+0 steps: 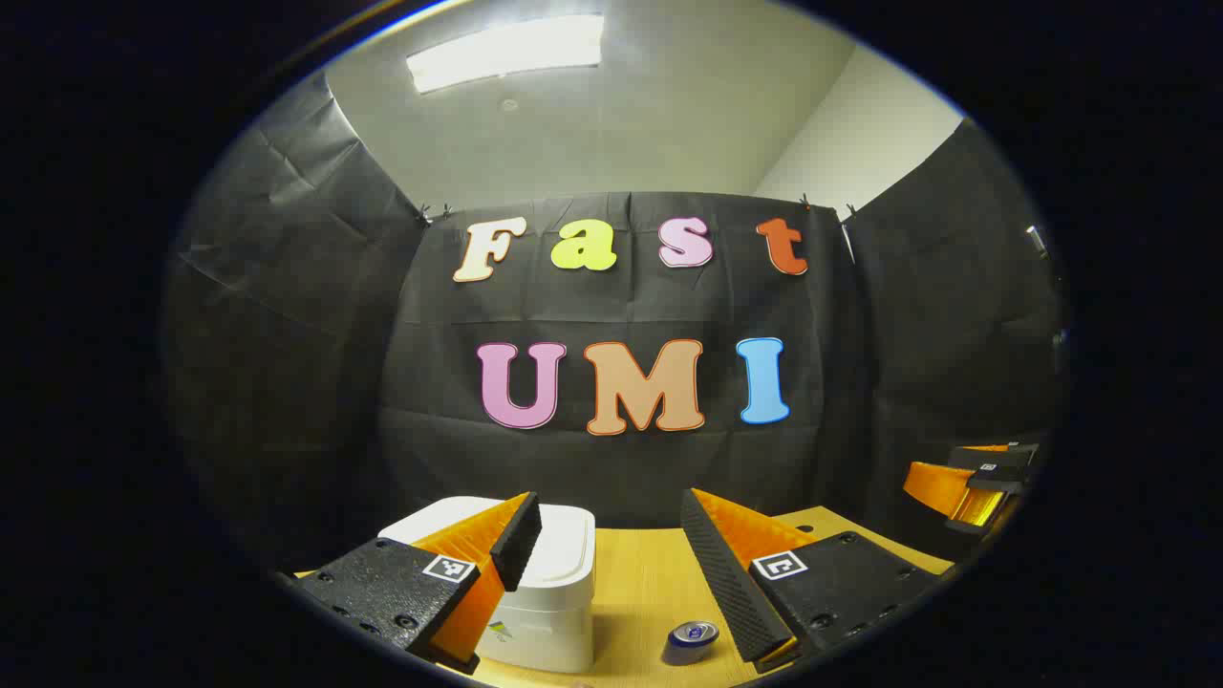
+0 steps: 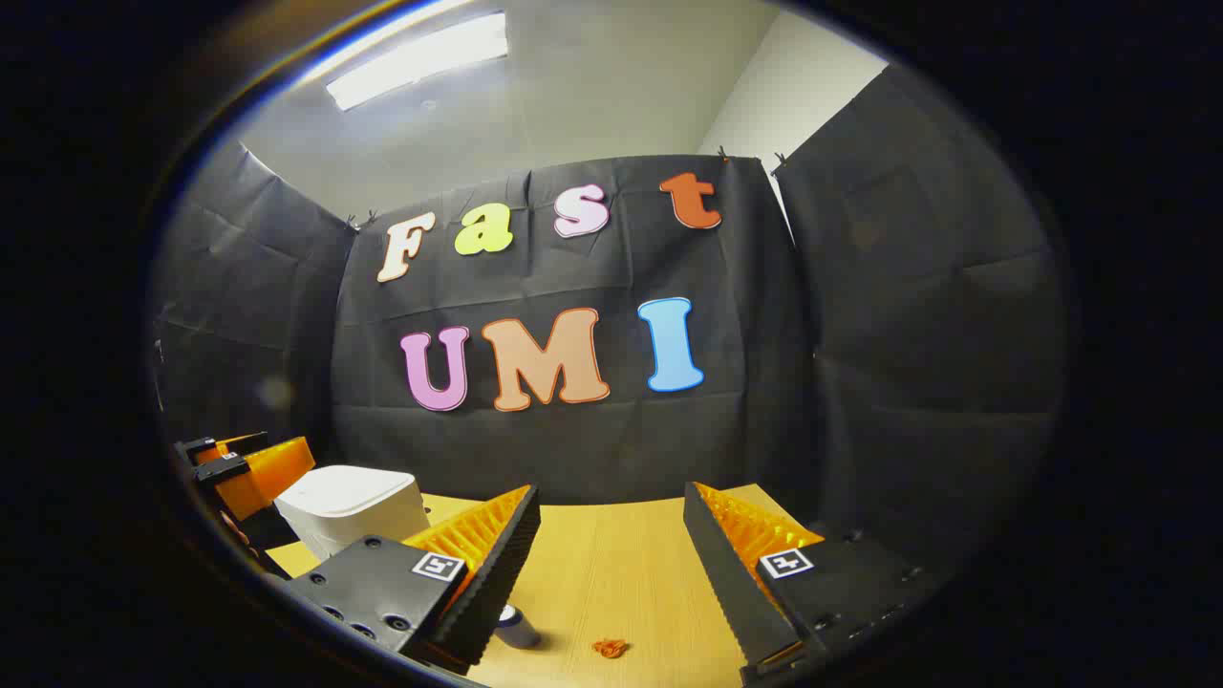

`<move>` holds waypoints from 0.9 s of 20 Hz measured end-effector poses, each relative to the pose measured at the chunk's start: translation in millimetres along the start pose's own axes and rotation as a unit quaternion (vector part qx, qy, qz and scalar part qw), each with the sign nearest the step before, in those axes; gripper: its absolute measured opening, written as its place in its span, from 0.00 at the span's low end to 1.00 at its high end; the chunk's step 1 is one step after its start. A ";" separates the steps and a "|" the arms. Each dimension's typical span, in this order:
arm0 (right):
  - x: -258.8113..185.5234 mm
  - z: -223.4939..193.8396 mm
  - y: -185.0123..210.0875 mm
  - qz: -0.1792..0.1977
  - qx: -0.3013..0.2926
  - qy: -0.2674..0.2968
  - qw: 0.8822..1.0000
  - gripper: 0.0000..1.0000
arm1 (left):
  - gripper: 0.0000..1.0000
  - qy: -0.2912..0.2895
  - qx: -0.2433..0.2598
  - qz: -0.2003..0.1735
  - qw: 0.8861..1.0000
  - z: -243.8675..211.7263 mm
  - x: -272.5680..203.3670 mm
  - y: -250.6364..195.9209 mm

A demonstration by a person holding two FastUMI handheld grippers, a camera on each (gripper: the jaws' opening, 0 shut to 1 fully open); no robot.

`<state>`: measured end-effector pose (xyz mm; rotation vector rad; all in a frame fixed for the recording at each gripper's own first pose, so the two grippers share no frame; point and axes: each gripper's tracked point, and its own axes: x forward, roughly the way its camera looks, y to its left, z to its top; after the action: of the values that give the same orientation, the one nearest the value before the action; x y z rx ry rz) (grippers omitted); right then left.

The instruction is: Press the lid of the desktop garbage bin to open it, pick up the crumpled paper on the desktop and throw it into the bin, then pick up the pop can on the desktop and drop it into the bin, and finally close the garbage bin lid.

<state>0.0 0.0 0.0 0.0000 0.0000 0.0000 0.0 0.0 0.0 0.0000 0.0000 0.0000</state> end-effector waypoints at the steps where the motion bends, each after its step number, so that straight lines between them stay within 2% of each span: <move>1: -0.8 0.6 -1.9 -0.001 -0.003 0.000 1.000 0.96 | 0.91 0.001 -0.003 0.002 1.000 -0.3 1.0 0.2; 6: -5.5 -3.6 -10.1 -0.006 -0.008 0.006 1.000 0.95 | 0.89 0.014 -0.012 0.012 1.000 -11.0 -0.3 3.0; 11: -11.1 -17.7 -14.5 -0.008 -0.019 0.021 1.000 0.96 | 0.89 0.035 0.007 0.030 0.999 -23.7 -6.6 9.9; 18: -11.3 -29.9 -6.3 0.014 -0.038 0.040 0.998 0.96 | 0.90 0.047 0.011 0.034 0.998 -28.8 -11.7 5.9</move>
<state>-11.3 -6.3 -29.9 -0.0754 0.0810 0.0276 -11.7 5.9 -28.8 0.0222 0.0933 0.0687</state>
